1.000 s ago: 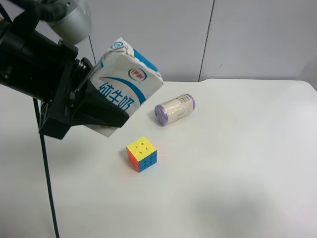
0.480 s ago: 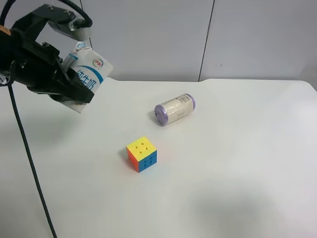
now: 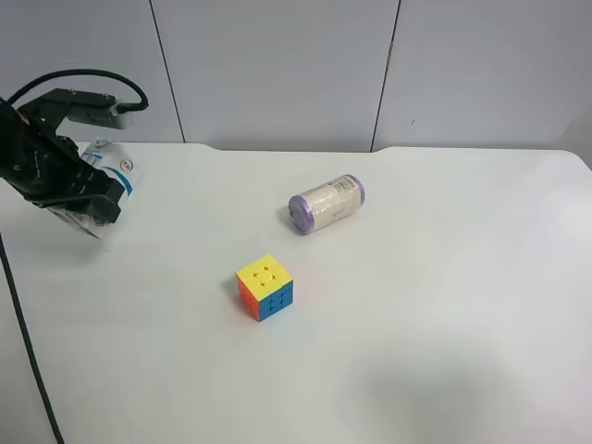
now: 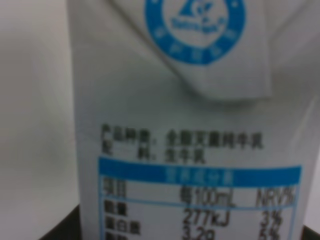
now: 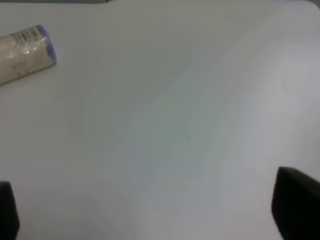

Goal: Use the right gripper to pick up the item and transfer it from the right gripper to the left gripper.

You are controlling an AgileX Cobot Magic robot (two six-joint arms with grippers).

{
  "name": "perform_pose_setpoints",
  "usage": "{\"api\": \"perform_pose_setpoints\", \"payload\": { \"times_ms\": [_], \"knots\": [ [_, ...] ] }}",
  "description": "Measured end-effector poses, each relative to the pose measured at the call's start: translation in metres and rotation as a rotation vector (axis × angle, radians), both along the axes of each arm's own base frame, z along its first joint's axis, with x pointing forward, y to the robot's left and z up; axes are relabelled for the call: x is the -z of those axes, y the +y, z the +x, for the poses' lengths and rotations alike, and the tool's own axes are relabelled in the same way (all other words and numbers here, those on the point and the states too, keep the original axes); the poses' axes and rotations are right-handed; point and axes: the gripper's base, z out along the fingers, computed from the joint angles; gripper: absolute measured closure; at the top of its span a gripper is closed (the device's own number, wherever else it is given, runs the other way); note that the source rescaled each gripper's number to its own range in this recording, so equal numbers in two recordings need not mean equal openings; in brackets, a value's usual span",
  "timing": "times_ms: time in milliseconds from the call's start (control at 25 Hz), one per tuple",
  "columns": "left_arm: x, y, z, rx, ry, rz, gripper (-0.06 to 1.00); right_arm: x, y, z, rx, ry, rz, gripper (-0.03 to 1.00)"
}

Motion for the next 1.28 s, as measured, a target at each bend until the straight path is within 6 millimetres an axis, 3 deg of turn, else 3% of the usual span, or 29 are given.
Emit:
{"api": "perform_pose_setpoints", "payload": {
  "times_ms": [360,760,800,920,960,1080,1280],
  "knots": [
    [0.049,0.001,0.021,-0.026,0.034,0.02,0.94,0.0,0.0,0.0,0.0,0.0,0.0,-0.03],
    [0.066,0.001,0.025,-0.03,0.057,0.028,0.94,0.0,0.0,0.0,0.0,0.0,0.0,-0.03],
    [0.067,0.001,0.025,-0.031,0.058,0.027,0.87,0.0,0.0,0.0,0.0,0.0,0.0,-0.03],
    [0.067,0.001,0.026,-0.035,0.046,0.025,0.26,0.0,0.0,0.0,0.0,0.0,0.0,-0.03],
    [0.067,0.001,0.026,-0.036,0.046,0.025,0.12,0.0,0.0,0.0,0.0,0.0,0.0,-0.03],
    [0.067,0.001,0.026,-0.036,0.046,0.025,-0.02,0.0,0.0,0.0,0.0,0.0,0.0,-0.03],
    [0.059,0.001,0.023,-0.03,0.06,0.021,-0.05,0.0,0.0,0.0,0.0,0.0,0.0,-0.03]
  ]
}}
